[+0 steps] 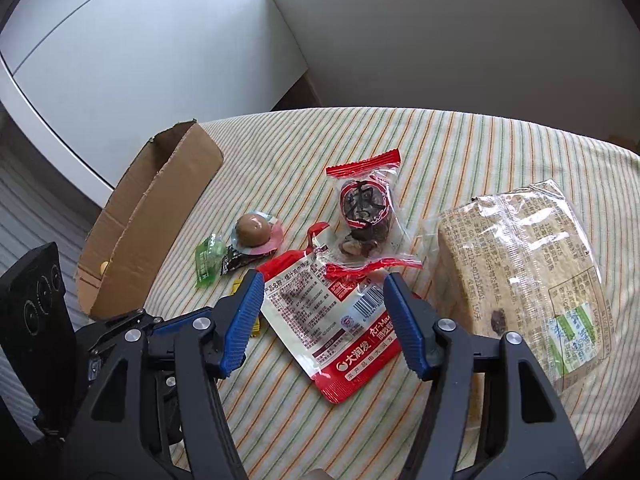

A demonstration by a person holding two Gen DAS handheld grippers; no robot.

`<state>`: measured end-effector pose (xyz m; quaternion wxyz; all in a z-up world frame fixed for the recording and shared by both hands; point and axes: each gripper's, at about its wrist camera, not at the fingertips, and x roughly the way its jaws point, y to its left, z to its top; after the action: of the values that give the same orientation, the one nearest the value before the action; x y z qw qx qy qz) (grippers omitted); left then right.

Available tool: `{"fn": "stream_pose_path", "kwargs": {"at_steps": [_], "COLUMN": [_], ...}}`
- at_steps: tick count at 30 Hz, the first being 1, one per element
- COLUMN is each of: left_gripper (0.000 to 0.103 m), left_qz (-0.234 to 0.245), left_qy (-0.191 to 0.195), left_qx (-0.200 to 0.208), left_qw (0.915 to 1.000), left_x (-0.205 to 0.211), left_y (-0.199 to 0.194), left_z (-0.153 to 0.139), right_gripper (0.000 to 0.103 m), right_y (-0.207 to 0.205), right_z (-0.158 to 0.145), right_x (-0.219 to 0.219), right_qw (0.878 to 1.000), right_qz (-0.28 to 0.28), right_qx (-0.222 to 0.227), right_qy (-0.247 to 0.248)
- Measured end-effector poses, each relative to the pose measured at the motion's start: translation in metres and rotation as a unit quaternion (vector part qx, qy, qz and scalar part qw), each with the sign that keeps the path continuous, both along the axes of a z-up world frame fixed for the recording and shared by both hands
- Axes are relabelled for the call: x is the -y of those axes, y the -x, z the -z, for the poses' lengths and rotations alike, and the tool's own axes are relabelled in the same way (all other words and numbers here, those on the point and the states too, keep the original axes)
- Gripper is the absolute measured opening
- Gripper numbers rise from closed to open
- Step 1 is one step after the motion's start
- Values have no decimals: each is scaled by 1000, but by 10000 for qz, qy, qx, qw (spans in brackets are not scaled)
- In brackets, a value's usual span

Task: Organize snacks
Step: 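Move the right tool to the red-and-white pouch while the left tool approaches the yellow packet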

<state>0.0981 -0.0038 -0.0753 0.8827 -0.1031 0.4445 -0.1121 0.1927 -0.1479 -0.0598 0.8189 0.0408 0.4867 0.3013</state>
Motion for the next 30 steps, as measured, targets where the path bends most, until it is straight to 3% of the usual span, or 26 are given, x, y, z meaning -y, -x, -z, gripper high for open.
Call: {"fn": "stream_pose_path", "kwargs": {"at_steps": [5,11,22,26,30], "left_gripper": [40,40,40,40,40], "left_qz": [-38,-65,-89,-56,-52], "left_qy": [-16,-179,-410,-461,-636], "left_qx": [0,12,57,69,98], "left_qw": [10000,9998,9991,9989,9979], "left_x": [1,7,2,2,2], "left_y": [-2,-9,-14,-13,-11], "left_z": [0,2,5,5,5], "right_gripper": [65,65,65,65,69], "right_y": [-10,-19,-13,-9,-2], "right_z": [9,8,10,12,12], "right_x": [-3,-15,-6,-14,-23], "right_qw": [9994,9998,9973,9994,9981], "right_qz": [188,94,-261,-195,-395], "right_qx": [136,48,-522,-163,74], "right_qy": [258,139,-442,233,475]}}
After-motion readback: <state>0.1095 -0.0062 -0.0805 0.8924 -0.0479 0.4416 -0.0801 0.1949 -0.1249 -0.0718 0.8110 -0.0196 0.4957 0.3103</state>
